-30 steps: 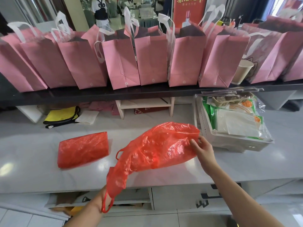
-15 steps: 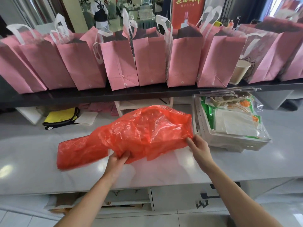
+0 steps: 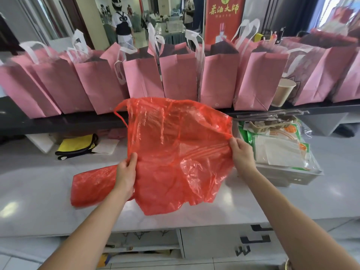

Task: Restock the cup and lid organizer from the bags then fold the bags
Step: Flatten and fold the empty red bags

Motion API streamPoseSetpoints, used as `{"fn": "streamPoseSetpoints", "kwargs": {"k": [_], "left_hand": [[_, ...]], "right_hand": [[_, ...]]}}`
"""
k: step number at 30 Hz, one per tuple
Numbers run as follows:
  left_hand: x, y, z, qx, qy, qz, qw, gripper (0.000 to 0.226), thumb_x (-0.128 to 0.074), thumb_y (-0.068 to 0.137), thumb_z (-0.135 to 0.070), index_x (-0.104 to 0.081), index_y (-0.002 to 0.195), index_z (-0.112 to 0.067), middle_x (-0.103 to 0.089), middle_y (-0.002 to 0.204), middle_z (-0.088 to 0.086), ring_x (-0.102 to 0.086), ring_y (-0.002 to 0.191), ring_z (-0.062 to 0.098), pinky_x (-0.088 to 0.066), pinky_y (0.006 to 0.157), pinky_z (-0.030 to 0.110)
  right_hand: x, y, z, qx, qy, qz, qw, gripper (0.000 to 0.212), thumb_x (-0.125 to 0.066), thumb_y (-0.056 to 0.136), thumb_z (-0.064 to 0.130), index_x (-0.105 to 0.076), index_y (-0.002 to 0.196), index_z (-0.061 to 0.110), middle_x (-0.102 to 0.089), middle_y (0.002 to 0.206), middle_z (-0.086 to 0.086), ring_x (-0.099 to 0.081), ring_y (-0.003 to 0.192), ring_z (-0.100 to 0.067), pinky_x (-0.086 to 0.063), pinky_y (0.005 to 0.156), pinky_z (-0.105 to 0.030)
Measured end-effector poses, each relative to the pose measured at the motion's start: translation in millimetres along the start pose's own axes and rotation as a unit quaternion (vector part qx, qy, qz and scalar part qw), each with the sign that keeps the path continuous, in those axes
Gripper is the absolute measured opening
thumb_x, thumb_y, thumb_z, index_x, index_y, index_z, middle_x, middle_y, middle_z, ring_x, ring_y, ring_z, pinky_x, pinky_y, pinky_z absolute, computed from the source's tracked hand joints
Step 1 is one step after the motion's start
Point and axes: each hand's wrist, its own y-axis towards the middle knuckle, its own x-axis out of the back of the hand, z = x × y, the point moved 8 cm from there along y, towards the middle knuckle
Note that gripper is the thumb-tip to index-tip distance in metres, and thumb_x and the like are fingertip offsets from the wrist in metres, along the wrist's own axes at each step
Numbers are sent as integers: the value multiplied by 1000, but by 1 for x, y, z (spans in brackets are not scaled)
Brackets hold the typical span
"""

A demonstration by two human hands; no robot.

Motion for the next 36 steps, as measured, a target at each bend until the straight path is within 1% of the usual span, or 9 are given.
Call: {"fn": "streamPoseSetpoints", "kwargs": {"k": [5, 8, 12, 16, 22, 24, 28, 32, 36], "left_hand": [[2, 3, -13, 14, -34, -18, 999, 33, -55, 103, -48, -69, 94, -20, -74, 93, 4, -71, 84, 19, -58, 77, 34], [4, 3, -16, 6, -21, -18, 1000, 31, -53, 104, -48, -70, 97, -23, -75, 96, 2, -72, 86, 17, -57, 77, 33], [12, 9, -16, -4, 18, -25, 1000, 33, -50, 104, -51, -70, 105, -25, -75, 100, 1, -71, 93, 19, -56, 87, 40], [28, 18, -17, 0, 59, -66, 996, 38, -48, 106, -49, -68, 111, -17, -69, 93, 0, -65, 86, 18, -52, 85, 41], [20, 16, 12, 54, 79, -30, 995, 42, -53, 101, -56, -68, 116, -19, -72, 104, 6, -70, 96, 26, -57, 89, 45], [15, 12, 28, 73, 69, -13, 995, 40, -56, 101, -53, -67, 116, -18, -73, 108, 6, -71, 97, 26, -58, 90, 45], [20, -1, 65, 111, 50, 9, 993, 38, -63, 96, -55, -65, 117, -24, -72, 118, 6, -70, 107, 27, -55, 99, 52], [30, -15, 114, 151, 78, 52, 984, 84, -71, 74, -78, -50, 143, -35, -58, 143, -7, -54, 134, 22, -40, 114, 52], [11, -50, 112, 137, 61, 104, 983, 75, -66, 100, -32, -20, 154, -59, -49, 140, -19, -53, 126, 10, -48, 106, 45]], "right_hand": [[-23, -4, -29, -144, 102, 105, 979, 80, -64, 76, 86, -71, 108, 13, -77, 98, -11, -75, 90, -26, -61, 84, -45], [-42, -24, -39, -185, 105, 189, 959, 66, -81, 77, 60, -67, 112, 5, -78, 103, -14, -76, 95, -28, -61, 83, -40], [-45, -28, -54, -206, 161, 170, 950, 39, -83, 86, 15, -69, 112, -10, -77, 98, -22, -74, 80, -30, -62, 81, -42], [-31, -19, -66, -206, 185, 104, 955, 26, -76, 93, 12, -71, 110, -7, -75, 87, -16, -71, 71, -24, -59, 68, -35], [-24, -30, -70, -94, -36, 39, 994, 51, -72, 95, 39, -55, 138, 19, -62, 126, 1, -62, 113, -18, -53, 100, -41], [-21, -47, -68, -33, -77, 17, 996, 48, -72, 93, 44, -55, 134, 24, -55, 128, 7, -53, 119, -12, -47, 103, -37], [-22, -91, -81, 56, -91, 66, 992, 28, -74, 89, 50, -63, 110, 34, -56, 111, 15, -57, 102, 0, -52, 91, -29], [-33, -122, -107, 131, -175, 156, 963, 45, -82, 80, 54, -65, 119, 39, -53, 113, 19, -56, 105, 1, -46, 87, -14], [-46, -126, -125, 211, -236, 152, 936, 30, -84, 84, 34, -71, 111, 31, -56, 105, 17, -58, 89, -3, -52, 71, -21]]}}
